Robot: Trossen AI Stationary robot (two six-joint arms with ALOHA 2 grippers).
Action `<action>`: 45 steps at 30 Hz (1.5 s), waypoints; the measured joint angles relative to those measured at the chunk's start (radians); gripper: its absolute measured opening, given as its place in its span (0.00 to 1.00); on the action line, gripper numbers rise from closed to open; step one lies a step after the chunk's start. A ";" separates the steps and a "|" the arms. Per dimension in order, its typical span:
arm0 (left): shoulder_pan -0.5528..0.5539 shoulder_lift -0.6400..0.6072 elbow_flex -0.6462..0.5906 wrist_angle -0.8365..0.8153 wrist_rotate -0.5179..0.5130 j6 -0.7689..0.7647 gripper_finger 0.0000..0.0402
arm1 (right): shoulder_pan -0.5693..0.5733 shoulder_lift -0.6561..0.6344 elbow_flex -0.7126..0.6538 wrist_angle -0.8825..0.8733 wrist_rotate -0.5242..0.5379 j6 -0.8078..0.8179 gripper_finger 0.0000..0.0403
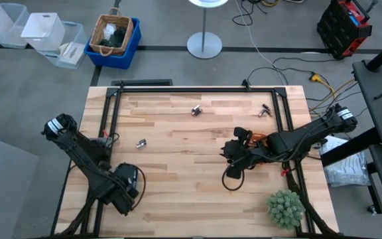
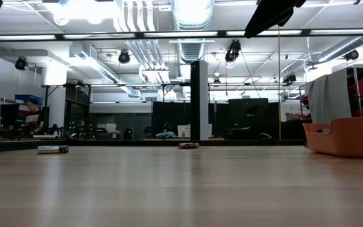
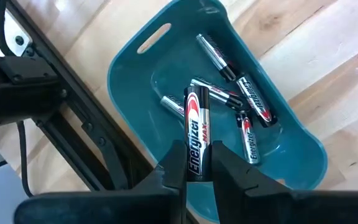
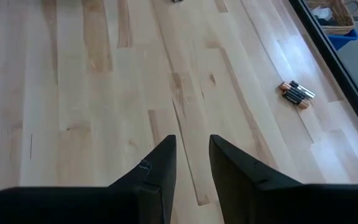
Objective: Sort batteries
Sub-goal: Put the silver battery into the blue bin, then put the black battery into the orange bin
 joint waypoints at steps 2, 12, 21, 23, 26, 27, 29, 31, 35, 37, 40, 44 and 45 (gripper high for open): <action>0.000 0.000 0.000 0.002 0.000 0.000 0.07 | 0.000 0.000 0.000 0.000 0.000 0.000 0.24; 0.000 0.000 -0.001 0.002 -0.001 -0.010 0.30 | 0.000 0.000 0.000 0.000 0.000 -0.003 0.26; 0.000 0.000 -0.001 0.002 -0.035 -0.010 0.39 | -0.013 0.000 0.000 0.022 -0.001 0.005 0.23; 0.001 0.000 -0.001 0.003 -0.078 -0.002 0.39 | -0.030 0.000 0.000 0.039 -0.001 0.004 0.23; 0.001 0.000 -0.001 0.003 -0.142 0.012 0.39 | -0.062 0.000 0.001 0.061 -0.001 0.001 0.23; 0.001 0.000 0.000 0.001 -0.162 0.017 0.39 | -0.075 0.000 0.003 0.060 -0.001 0.001 0.24; 0.001 0.000 0.009 -0.001 -0.202 0.027 0.39 | -0.101 0.000 0.008 0.072 -0.001 0.000 0.25; 0.001 0.000 0.024 -0.007 -0.261 0.039 0.39 | -0.128 0.000 0.011 0.084 -0.002 -0.004 0.26; 0.001 0.000 0.056 -0.017 -0.411 0.098 0.39 | -0.181 0.000 0.015 0.103 -0.004 -0.009 0.27; 0.001 0.000 0.072 -0.025 -0.479 0.128 0.39 | -0.209 0.000 0.015 0.107 -0.004 -0.008 0.27; 0.003 0.000 0.096 -0.047 -0.558 0.168 0.39 | -0.253 0.000 0.016 0.134 -0.005 -0.008 0.27; 0.004 -0.001 0.126 -0.126 -0.643 0.175 0.39 | -0.316 0.020 0.049 0.148 -0.006 -0.019 0.27; 0.005 -0.001 0.131 -0.142 -0.667 0.174 0.39 | -0.332 0.030 0.059 0.144 -0.008 -0.025 0.27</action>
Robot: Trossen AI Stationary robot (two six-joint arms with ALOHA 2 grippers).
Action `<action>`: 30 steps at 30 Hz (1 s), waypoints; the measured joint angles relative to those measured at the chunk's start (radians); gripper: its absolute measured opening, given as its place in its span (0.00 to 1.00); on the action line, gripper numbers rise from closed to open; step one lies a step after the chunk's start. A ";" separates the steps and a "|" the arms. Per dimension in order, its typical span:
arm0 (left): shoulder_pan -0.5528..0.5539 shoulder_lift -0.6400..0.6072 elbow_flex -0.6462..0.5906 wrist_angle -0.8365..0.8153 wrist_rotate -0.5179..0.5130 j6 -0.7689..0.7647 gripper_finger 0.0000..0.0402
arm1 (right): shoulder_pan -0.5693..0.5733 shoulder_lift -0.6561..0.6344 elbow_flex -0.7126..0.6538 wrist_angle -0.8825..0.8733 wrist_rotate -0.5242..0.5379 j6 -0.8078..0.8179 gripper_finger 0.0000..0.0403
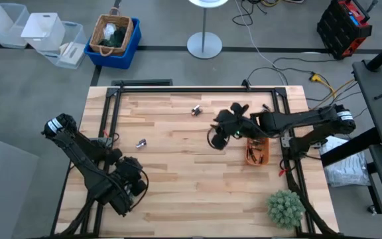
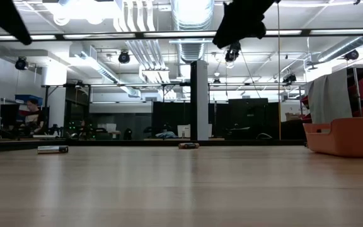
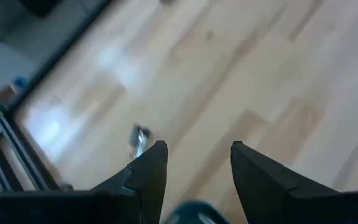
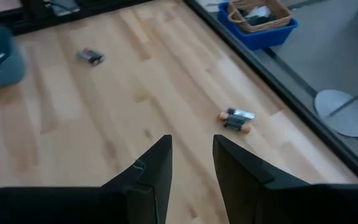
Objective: Sort batteries
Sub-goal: Put the black battery into the orange bin
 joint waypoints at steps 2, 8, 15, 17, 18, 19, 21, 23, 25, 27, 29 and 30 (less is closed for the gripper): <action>0.000 -0.001 0.003 -0.012 -0.048 0.000 0.39 | -0.030 0.025 0.029 0.003 -0.001 -0.019 0.27; 0.005 -0.002 -0.001 -0.044 -0.078 0.008 0.39 | -0.102 0.129 0.137 -0.006 -0.004 -0.055 0.27; 0.005 -0.002 -0.026 -0.051 -0.075 0.015 0.38 | -0.182 0.270 0.291 -0.078 -0.004 -0.072 0.27; 0.005 -0.002 -0.028 -0.051 -0.075 0.031 0.38 | -0.202 0.308 0.323 -0.077 -0.005 -0.080 0.27; 0.005 -0.002 -0.028 -0.051 -0.075 0.036 0.38 | -0.211 0.326 0.337 -0.083 -0.005 -0.082 0.27; 0.005 -0.002 -0.028 -0.051 -0.075 0.036 0.38 | -0.221 0.344 0.351 -0.088 -0.005 -0.084 0.27; 0.005 -0.002 -0.028 -0.051 -0.075 0.037 0.38 | -0.240 0.374 0.376 -0.102 -0.005 -0.083 0.27; 0.005 -0.002 -0.030 -0.051 -0.075 0.037 0.38 | -0.260 0.398 0.389 -0.108 -0.005 -0.083 0.27; 0.005 -0.002 -0.030 -0.050 -0.075 0.042 0.38 | -0.279 0.417 0.392 -0.100 -0.004 -0.088 0.27; 0.005 -0.002 -0.030 -0.051 -0.075 0.047 0.38 | -0.299 0.433 0.392 -0.093 -0.004 -0.090 0.27; 0.005 -0.002 -0.030 -0.051 -0.075 0.052 0.38 | -0.318 0.449 0.392 -0.093 -0.005 -0.099 0.27; 0.005 -0.002 -0.030 -0.051 -0.075 0.052 0.38 | -0.326 0.456 0.392 -0.093 -0.004 -0.102 0.27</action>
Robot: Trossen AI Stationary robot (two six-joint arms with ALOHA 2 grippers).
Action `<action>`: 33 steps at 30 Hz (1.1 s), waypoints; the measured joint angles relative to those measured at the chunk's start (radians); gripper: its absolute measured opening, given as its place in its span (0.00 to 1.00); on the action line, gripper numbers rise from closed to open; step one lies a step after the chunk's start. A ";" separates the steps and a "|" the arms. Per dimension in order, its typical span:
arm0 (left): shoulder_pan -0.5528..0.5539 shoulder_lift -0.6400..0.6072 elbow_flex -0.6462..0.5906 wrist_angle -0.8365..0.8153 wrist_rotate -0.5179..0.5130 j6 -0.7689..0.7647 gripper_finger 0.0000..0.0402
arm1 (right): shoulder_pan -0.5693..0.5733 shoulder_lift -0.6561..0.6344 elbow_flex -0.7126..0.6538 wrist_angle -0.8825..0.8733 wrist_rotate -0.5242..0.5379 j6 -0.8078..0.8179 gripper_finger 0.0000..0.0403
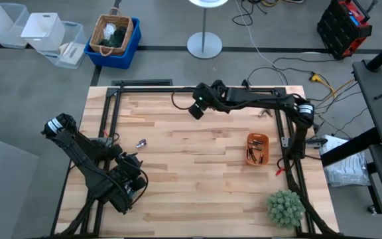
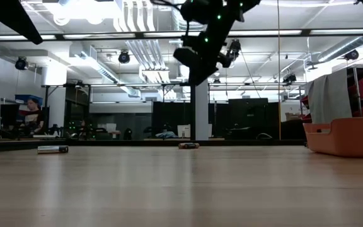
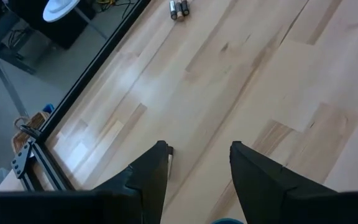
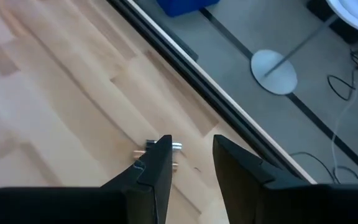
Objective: Sort batteries
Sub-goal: Put the black battery into the orange bin
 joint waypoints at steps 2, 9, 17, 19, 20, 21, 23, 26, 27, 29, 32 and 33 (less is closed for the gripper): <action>0.000 0.000 0.000 0.000 0.000 0.000 0.38 | -0.016 0.013 0.000 0.001 0.000 -0.010 0.27; 0.000 0.000 0.000 0.000 0.000 0.007 0.38 | -0.059 0.048 0.000 0.002 -0.042 -0.030 0.27; 0.000 0.000 0.000 0.000 0.000 0.011 0.38 | -0.086 0.050 -0.006 0.007 -0.165 -0.031 0.27; 0.000 0.000 0.000 0.000 -0.001 0.011 0.38 | -0.088 0.057 -0.007 0.010 -0.206 -0.031 0.27; 0.000 0.000 0.000 0.000 -0.001 0.011 0.38 | -0.089 0.058 -0.007 0.010 -0.217 -0.032 0.27; 0.000 0.000 0.000 0.000 -0.001 0.011 0.38 | -0.089 0.060 -0.009 0.009 -0.221 -0.035 0.27; 0.000 0.000 0.000 0.000 -0.001 0.011 0.38 | -0.089 0.065 -0.012 0.007 -0.223 -0.038 0.27; 0.000 0.000 -0.001 0.000 -0.001 0.011 0.38 | -0.089 0.065 -0.012 -0.003 -0.237 -0.038 0.27; 0.000 0.000 -0.001 0.000 -0.001 0.011 0.38 | -0.089 0.066 -0.012 -0.006 -0.237 -0.039 0.27; 0.000 0.000 -0.001 0.000 -0.001 0.011 0.38 | -0.089 0.066 -0.015 -0.007 -0.237 -0.038 0.27; 0.000 0.000 -0.002 0.000 -0.001 0.011 0.38 | -0.089 0.066 -0.023 -0.012 -0.238 -0.034 0.27; 0.000 0.000 -0.002 0.000 -0.001 0.011 0.38 | -0.089 0.066 -0.026 -0.015 -0.239 -0.030 0.27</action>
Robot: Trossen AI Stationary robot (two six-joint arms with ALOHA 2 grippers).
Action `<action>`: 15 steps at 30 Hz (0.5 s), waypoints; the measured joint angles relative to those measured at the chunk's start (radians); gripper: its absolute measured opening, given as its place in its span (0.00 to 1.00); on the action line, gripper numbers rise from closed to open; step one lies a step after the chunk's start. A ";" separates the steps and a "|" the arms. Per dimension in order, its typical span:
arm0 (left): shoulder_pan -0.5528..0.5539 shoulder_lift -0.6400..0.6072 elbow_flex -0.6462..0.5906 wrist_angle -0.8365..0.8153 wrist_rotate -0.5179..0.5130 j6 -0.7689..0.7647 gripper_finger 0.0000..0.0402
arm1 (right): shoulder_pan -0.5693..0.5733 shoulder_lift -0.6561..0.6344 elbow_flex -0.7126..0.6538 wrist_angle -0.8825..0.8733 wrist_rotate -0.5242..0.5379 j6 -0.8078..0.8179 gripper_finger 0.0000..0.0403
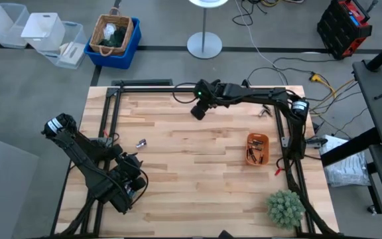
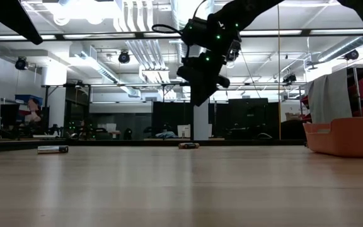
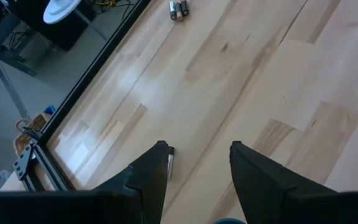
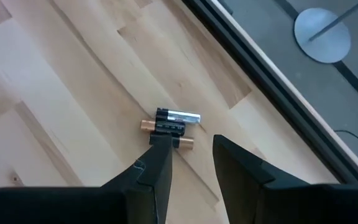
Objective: Sort batteries
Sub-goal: Put the black battery into the orange bin
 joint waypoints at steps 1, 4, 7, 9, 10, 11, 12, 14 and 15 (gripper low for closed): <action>0.000 0.000 0.000 0.000 0.000 0.000 0.38 | 0.000 0.000 -0.004 0.000 -0.001 0.001 0.27; 0.000 0.000 0.000 0.000 0.000 0.000 0.38 | 0.000 0.000 -0.024 0.000 -0.011 0.009 0.27; 0.000 0.000 0.000 0.000 0.000 0.000 0.38 | 0.000 0.000 -0.042 0.000 -0.024 0.009 0.28; 0.000 0.000 0.000 0.000 -0.001 0.000 0.38 | 0.001 0.000 -0.048 0.014 -0.010 0.017 0.30; 0.000 0.000 0.000 0.000 -0.001 0.000 0.38 | 0.001 0.000 -0.052 0.018 -0.008 0.019 0.31; 0.000 0.000 0.000 0.000 -0.001 0.000 0.38 | 0.003 0.000 -0.055 0.017 -0.007 0.019 0.32; 0.000 0.000 0.000 0.000 -0.001 0.000 0.38 | 0.003 0.000 -0.056 0.016 -0.007 0.019 0.34; 0.000 0.000 0.000 0.000 -0.001 0.000 0.38 | 0.003 0.000 -0.058 0.015 -0.007 0.019 0.38; 0.000 0.000 0.000 0.000 -0.001 0.000 0.38 | 0.003 0.000 -0.058 0.016 -0.006 0.016 0.40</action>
